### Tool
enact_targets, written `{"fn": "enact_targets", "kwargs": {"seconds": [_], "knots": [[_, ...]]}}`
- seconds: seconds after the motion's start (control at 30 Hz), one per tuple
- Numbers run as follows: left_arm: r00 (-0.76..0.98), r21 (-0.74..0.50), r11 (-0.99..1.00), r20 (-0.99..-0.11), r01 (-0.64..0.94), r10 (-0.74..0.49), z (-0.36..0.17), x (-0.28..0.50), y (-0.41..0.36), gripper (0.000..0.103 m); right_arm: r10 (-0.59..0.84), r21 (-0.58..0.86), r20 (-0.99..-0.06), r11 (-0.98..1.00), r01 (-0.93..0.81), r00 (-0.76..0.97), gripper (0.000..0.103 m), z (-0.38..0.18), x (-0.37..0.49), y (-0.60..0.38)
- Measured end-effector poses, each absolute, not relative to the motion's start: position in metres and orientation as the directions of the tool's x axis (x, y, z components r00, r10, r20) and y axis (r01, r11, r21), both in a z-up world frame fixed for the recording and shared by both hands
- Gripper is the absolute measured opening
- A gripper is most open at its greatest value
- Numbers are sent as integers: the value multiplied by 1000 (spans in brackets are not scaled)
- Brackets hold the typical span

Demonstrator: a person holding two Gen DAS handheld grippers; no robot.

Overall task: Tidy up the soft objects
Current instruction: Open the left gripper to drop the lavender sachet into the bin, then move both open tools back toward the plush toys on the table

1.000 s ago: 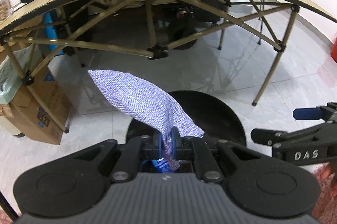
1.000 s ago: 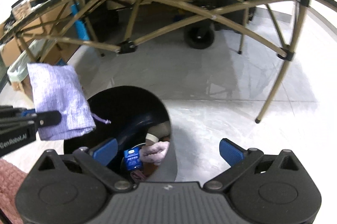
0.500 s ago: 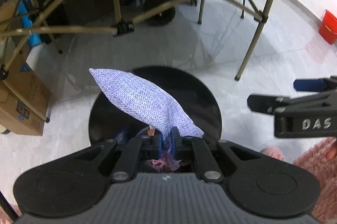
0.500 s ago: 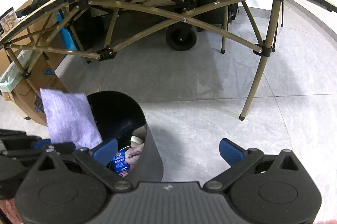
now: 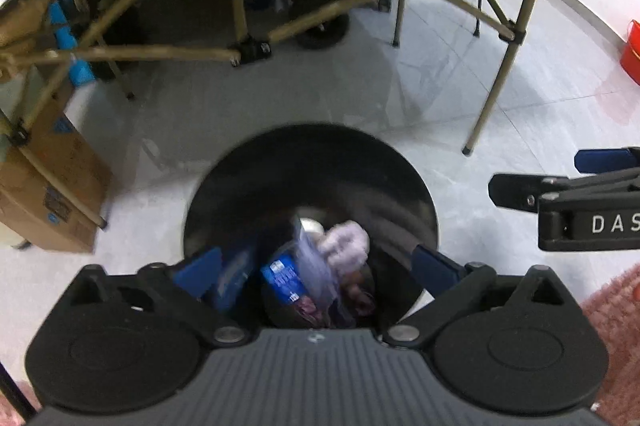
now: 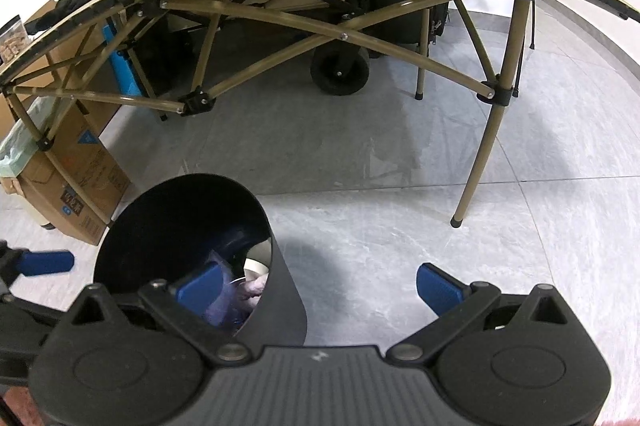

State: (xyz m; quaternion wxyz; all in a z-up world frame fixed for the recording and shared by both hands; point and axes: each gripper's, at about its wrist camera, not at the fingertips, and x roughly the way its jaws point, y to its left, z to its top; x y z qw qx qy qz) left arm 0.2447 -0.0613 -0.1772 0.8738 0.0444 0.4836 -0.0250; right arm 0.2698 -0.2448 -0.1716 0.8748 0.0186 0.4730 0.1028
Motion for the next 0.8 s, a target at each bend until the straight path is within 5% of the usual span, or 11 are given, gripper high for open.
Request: {"fn": "enact_targets", "kwargs": {"seconds": [0.8], "knots": [[515, 51, 997, -857, 50, 18, -177, 246, -54, 103, 219, 137, -814, 973, -188, 539, 103, -169, 270, -240]]}}
